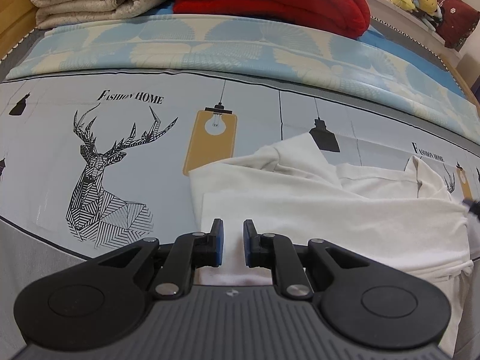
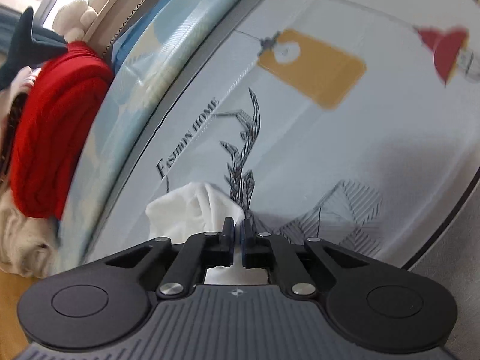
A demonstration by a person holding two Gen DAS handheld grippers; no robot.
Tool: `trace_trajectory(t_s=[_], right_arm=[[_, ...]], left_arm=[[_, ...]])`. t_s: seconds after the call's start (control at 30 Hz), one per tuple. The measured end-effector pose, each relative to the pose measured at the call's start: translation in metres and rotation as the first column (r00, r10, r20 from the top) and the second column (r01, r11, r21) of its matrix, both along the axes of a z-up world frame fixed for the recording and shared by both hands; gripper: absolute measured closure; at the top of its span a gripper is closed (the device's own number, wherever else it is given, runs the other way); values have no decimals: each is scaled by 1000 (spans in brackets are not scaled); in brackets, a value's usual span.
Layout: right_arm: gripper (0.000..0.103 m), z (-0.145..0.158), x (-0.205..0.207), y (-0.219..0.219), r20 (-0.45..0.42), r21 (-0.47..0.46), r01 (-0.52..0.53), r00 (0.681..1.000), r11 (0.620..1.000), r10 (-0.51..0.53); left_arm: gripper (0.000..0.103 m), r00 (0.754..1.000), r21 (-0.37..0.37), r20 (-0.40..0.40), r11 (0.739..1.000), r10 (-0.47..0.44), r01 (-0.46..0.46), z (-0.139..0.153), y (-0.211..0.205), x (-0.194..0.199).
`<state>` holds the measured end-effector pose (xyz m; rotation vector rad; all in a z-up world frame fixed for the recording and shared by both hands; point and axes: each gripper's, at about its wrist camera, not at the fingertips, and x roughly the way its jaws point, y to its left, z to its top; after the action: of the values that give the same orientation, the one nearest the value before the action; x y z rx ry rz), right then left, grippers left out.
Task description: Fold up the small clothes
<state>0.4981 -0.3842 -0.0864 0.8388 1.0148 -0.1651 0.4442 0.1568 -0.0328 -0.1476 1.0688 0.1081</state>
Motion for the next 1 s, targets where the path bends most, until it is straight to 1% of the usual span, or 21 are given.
trace_trajectory(t_s=[0.13,0.2,0.23,0.3,0.37,0.43,0.47,0.5,0.53,0.57,0.6,0.67,0.7,0.73,0.77,0.8,0.83,0.87,0.93,0.97,1.0], right_arm=[[100,21,10,3,127,-92,8,992,996,4],[100,25,10,8,190,-187,6,981,982,30],[98,25,11,6,199,-200,-3,979,980,44],[97,23,7,-2,193,-170,-17,980,985,50],[96,25,1,-7,172,-166,-66,981,984,94],[93,33,-7,-6,153,-187,-161,970,969,191],[80,35,-14,-4,136,-199,-224,958,954,253],[71,35,-21,-2,110,-212,-289,942,933,317],[58,35,-27,1,86,-228,-349,922,909,376],[56,34,-35,6,64,-252,-407,898,878,435],[56,34,-44,11,43,-282,-469,865,837,499],[56,33,-59,22,11,-331,-549,811,767,585],[56,29,-64,26,-2,-335,-572,795,748,607],[58,24,-67,30,-15,-333,-585,787,739,616],[59,20,-70,32,-20,-337,-579,793,743,609],[59,15,-73,31,-23,-328,-566,805,756,593],[59,10,-75,29,-39,-295,-573,807,764,590],[64,5,-79,26,-71,-267,-595,797,758,600],[66,0,-90,17,-162,-290,-628,776,722,610],[72,-4,-95,11,-218,-312,-625,781,716,586],[74,-1,-99,3,-212,-304,-597,802,742,559]], left_arm=[[88,1000,-2,-3,1000,-14,14,-1,-4,3],[88,1000,-6,-2,1000,-16,16,-1,-4,3],[88,1000,-7,-1,1000,-15,15,-1,-4,3],[88,1000,-11,4,1000,-12,12,1,-2,3],[88,1000,-15,9,1000,-4,5,3,2,3],[88,1000,-20,13,1000,0,0,5,5,3],[88,1000,-22,15,1000,2,-1,6,7,3],[88,1000,-24,17,1000,2,-1,8,8,2],[88,1000,-26,20,1000,0,1,9,8,2],[88,1000,-27,23,1000,-1,2,11,9,1],[87,1000,-29,26,1000,-1,2,12,10,0],[83,999,-32,34,999,4,-3,15,12,-3],[83,999,-33,37,999,4,-3,16,12,-3],[83,999,-32,38,999,3,-2,17,11,-5],[83,999,-33,40,999,1,0,18,10,-5],[83,999,-34,40,999,0,1,18,10,-6],[83,999,-38,40,999,0,2,19,9,-8],[83,999,-43,39,999,-2,4,19,9,-9],[83,999,-44,45,999,-13,15,21,8,-10],[83,999,-42,51,999,-15,17,23,8,-10],[83,998,-42,55,999,-10,12,24,9,-9]])
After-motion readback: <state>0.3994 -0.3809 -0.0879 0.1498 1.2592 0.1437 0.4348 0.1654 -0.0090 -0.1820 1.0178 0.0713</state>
